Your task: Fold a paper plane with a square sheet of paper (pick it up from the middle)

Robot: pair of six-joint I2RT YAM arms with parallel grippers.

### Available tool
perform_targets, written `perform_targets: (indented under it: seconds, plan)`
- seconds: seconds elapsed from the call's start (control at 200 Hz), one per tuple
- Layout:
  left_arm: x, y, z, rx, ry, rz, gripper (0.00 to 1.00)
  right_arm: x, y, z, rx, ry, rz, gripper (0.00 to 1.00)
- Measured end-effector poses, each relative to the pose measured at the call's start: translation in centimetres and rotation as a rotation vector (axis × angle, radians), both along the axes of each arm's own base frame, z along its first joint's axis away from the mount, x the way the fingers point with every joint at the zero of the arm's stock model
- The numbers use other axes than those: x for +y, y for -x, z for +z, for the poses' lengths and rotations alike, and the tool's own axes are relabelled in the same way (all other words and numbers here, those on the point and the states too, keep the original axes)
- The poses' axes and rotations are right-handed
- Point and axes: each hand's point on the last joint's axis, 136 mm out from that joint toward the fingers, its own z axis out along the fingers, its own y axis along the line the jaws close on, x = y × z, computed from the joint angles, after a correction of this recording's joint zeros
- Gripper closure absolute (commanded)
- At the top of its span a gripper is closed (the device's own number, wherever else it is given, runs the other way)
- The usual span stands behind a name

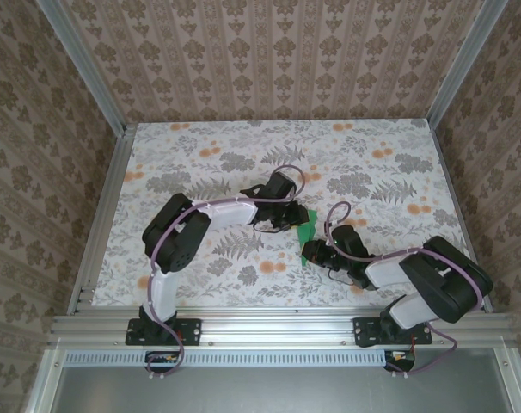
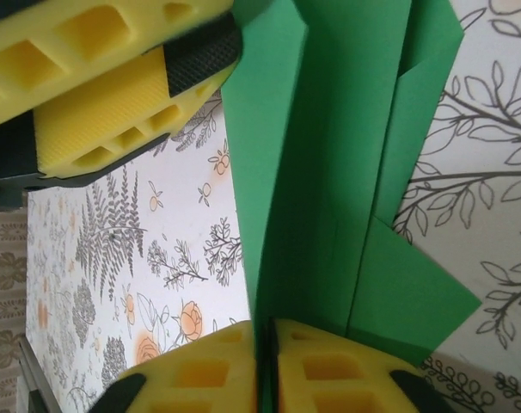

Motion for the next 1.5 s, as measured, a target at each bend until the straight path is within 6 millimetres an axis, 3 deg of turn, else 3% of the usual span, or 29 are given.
perform_targets:
  seconds: [0.07, 0.235, 0.47, 0.8, 1.045, 1.225, 1.5]
  plan:
    - [-0.1, 0.0, 0.1, 0.0, 0.004, -0.004, 0.71, -0.1, 0.0, 0.3, 0.006, 0.021, 0.006, 0.69]
    - [-0.4, 0.3, -0.2, 0.003, 0.003, -0.017, 0.71, -0.4, 0.1, 1.5, 0.007, 0.064, 0.019, 0.65]
    - [-1.0, 0.4, -0.5, 0.003, 0.003, -0.039, 0.71, -0.7, -0.3, 2.2, 0.024, 0.135, 0.029, 0.64]
    - [-1.5, 0.3, -0.3, 0.004, 0.013, -0.046, 0.71, -2.1, -0.9, 2.4, 0.022, 0.32, 0.059, 0.55]
    - [-1.5, 0.5, -0.3, 0.01, 0.015, -0.052, 0.71, -1.1, -1.5, 4.0, -0.056, 0.447, 0.139, 0.53]
    - [-1.7, 0.6, -0.2, 0.009, 0.017, -0.056, 0.71, -0.5, -1.6, 3.2, -0.063, 0.523, 0.16, 0.53]
    - [-1.8, 0.6, -0.2, 0.009, 0.018, -0.057, 0.71, -1.2, -1.9, 1.6, -0.042, 0.613, 0.136, 0.59]
